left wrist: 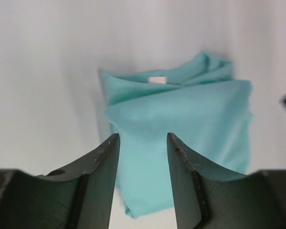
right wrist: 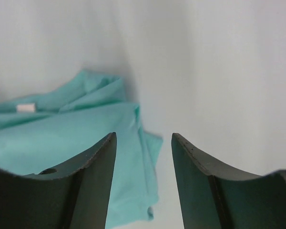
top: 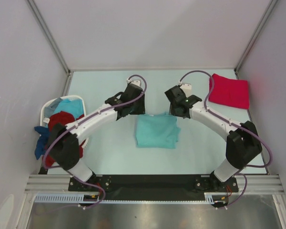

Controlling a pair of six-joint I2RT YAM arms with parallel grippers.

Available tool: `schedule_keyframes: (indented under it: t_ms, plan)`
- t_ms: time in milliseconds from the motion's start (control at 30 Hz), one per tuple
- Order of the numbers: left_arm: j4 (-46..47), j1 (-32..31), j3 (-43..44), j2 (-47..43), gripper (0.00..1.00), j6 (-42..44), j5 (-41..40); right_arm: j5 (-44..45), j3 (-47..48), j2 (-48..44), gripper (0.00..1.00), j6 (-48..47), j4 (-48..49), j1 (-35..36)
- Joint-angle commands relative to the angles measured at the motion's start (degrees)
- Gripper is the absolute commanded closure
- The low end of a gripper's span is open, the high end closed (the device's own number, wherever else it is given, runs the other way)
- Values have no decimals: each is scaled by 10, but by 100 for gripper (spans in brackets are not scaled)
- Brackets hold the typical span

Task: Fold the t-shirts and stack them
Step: Smooth out wrinkles on the folded tshirt

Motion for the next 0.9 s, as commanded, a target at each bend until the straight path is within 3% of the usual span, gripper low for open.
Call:
schedule_keyframes:
  t_ms: [0,533,867]
  plan:
    - [11,36,36,71,52,27,36,-25,7,36,46,-42,46,-46]
    - [17,43,106,160,54,29,70,-66,32,119,49,-42,78,-46]
    - [20,44,79,148,56,32,70,-68,16,128,53,-33,85,-40]
